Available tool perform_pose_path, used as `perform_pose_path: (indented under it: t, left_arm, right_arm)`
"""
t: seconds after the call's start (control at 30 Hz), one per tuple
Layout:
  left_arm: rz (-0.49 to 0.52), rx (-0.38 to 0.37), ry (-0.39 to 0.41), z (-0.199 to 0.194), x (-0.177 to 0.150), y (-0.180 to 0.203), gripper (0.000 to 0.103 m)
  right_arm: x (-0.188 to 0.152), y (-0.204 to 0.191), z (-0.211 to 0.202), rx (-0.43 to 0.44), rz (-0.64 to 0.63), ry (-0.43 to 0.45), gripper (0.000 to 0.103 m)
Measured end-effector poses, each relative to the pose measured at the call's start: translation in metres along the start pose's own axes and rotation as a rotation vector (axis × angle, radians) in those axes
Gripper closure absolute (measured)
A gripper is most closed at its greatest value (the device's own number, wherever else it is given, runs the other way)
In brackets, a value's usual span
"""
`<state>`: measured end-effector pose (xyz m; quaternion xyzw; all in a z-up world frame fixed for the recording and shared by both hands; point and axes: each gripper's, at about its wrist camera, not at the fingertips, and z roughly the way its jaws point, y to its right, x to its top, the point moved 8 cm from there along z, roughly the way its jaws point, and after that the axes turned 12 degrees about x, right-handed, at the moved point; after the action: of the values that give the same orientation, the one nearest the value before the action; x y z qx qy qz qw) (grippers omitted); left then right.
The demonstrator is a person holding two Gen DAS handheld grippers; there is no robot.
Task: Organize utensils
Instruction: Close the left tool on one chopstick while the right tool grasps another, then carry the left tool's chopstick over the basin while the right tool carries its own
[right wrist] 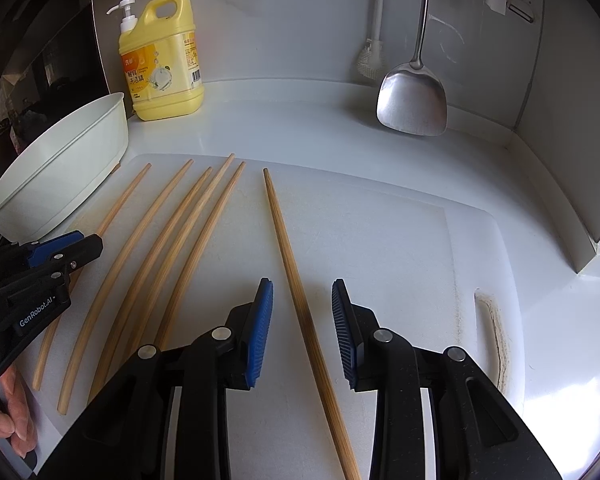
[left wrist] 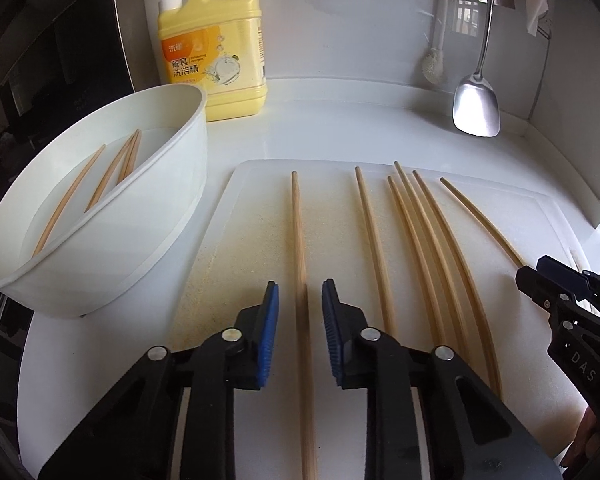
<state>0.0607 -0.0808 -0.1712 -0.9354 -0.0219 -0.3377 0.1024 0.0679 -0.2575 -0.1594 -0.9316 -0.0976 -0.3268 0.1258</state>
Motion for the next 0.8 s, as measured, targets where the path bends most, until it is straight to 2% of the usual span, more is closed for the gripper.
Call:
perform_pose_path:
  t: [0.1,0.17,0.2,0.57,0.8]
  left_arm:
    - [0.006,-0.023,-0.006,-0.001,0.001,0.004,0.096]
    - [0.023,-0.016,0.01,-0.002,-0.001,0.006,0.096]
    - [0.02,-0.023,0.013,-0.002,-0.001,0.006,0.096]
    - [-0.039,-0.175,-0.08,-0.009,-0.005,0.004,0.096]
    - [-0.068,-0.202,-0.097,-0.037,0.007,-0.004,0.096]
  right_arm:
    - [0.0,-0.002,0.001,0.007,-0.004,-0.004,0.078]
    - [0.0,-0.005,0.001,0.006,-0.02,-0.006,0.092]
    - [0.0,-0.005,0.001,-0.006,-0.026,-0.007,0.093]
    - [0.001,-0.001,-0.015,0.065,0.088,0.032,0.097]
    - [0.016,-0.01,-0.038,0.108,0.116,0.054,0.097]
